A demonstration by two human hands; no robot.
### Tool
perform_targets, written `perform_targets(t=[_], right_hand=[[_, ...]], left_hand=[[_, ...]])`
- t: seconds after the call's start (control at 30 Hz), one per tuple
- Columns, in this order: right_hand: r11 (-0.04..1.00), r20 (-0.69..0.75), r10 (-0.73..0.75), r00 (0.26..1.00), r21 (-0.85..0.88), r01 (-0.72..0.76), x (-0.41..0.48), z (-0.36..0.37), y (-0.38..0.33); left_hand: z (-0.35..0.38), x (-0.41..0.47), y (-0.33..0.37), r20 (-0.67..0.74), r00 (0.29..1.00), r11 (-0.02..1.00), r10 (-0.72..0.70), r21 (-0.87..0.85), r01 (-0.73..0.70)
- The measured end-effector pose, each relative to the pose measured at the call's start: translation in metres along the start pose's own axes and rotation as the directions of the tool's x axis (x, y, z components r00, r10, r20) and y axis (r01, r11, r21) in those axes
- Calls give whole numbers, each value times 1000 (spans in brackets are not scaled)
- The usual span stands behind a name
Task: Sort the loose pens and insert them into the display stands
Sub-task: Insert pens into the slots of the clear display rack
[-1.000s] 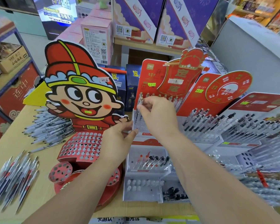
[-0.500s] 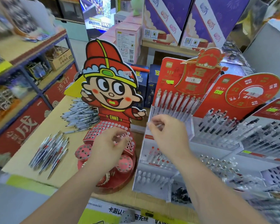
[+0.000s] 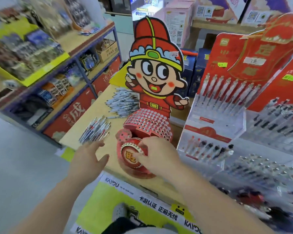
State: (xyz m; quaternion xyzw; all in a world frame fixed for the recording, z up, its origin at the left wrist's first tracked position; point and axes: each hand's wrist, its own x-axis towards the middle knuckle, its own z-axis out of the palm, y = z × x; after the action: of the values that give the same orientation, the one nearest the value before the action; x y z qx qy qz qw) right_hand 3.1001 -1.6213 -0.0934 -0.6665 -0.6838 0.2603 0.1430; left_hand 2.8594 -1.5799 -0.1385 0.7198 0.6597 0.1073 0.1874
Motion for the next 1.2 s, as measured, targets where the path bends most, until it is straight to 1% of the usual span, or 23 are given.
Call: perform_targets(t=[0.13, 0.27, 0.4, 0.57, 0.67, 0.8, 0.9, 1.03, 1.2], right_hand=[[998, 11, -11, 1000, -69, 11, 31, 23, -24], [995, 1, 29, 1000, -96, -29, 76, 50, -54], [985, 11, 161, 987, -72, -160, 121, 85, -91], [946, 26, 322, 946, -53, -320, 157, 118, -124], [915, 45, 397, 917, 56, -400, 168, 133, -132], [860, 116, 462, 879, 184, -477, 177, 149, -127], [839, 156, 473, 867, 221, -497, 184, 162, -119], [808, 229, 479, 847, 263, -528, 196, 179, -111], [737, 271, 543, 795, 299, -606, 213, 196, -101]], left_hand=[[-7, 23, -36, 22, 1000, 1000, 3, 18, -3], [-17, 67, -84, 84, 996, 998, 41, 38, -45], [-37, 118, -136, 146, 984, 992, 104, 50, -113], [-50, 165, -181, 275, 947, 983, 165, 31, -180], [-47, 187, -193, 336, 927, 980, 164, 56, -193], [-37, 203, -192, 443, 887, 980, 125, 81, -179], [-33, 209, -193, 493, 864, 979, 98, 110, -173], [-29, 221, -198, 519, 850, 971, 86, 146, -187], [-21, 244, -211, 541, 838, 977, 68, 135, -166]])
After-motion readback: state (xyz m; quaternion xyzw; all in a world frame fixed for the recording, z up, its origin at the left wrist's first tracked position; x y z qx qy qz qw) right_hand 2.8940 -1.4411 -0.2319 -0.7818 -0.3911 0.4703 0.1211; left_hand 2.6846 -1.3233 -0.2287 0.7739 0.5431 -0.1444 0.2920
